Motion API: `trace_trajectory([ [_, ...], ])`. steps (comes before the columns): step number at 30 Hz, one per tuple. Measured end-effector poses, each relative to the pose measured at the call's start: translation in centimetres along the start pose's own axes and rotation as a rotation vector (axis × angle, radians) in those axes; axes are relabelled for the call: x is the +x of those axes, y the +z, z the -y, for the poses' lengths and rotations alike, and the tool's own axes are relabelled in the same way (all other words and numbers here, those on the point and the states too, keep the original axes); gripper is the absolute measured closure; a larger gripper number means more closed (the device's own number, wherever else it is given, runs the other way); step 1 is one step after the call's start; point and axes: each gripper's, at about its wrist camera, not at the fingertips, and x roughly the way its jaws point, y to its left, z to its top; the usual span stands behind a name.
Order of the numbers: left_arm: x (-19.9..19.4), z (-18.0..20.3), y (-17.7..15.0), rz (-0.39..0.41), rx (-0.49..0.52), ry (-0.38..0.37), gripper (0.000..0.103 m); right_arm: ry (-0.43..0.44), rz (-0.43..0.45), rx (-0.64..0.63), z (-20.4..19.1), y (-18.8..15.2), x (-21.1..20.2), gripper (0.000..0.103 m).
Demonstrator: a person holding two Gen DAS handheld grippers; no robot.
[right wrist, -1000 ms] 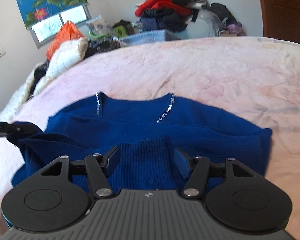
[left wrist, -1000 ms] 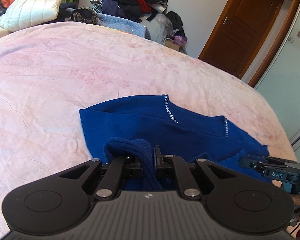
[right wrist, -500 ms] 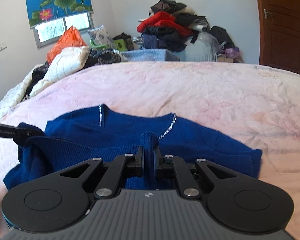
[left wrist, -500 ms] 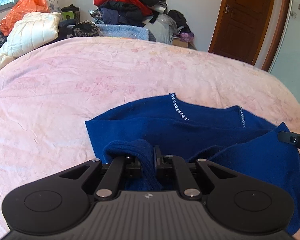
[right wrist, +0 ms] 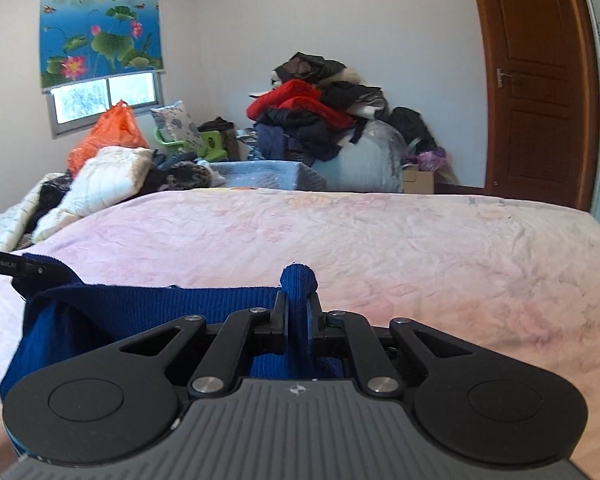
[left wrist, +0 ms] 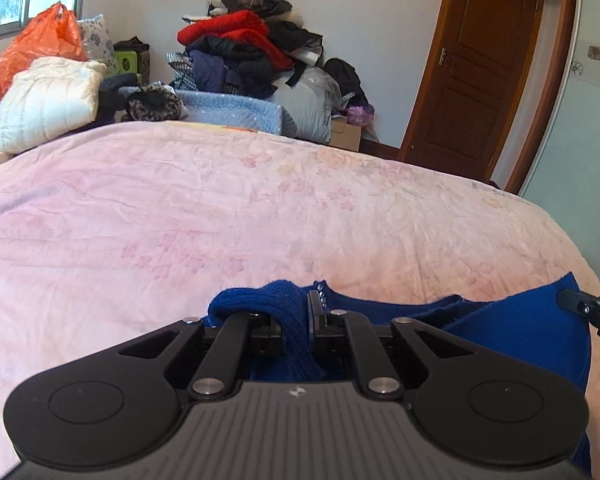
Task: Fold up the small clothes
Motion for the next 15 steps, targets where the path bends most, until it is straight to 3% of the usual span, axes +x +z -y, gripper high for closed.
trace_trajectory([
  [8,7.5,1.3,-0.3,-0.091,0.042,0.023,0.094,-0.103,-0.102,-0.001,1.7,-1.4,5.9,0.092],
  [15,8.4,1.2,-1.0,-0.127,0.059,0.032,0.092,-0.140,-0.156,-0.017,2.4,-2.5,8.3,0.092],
])
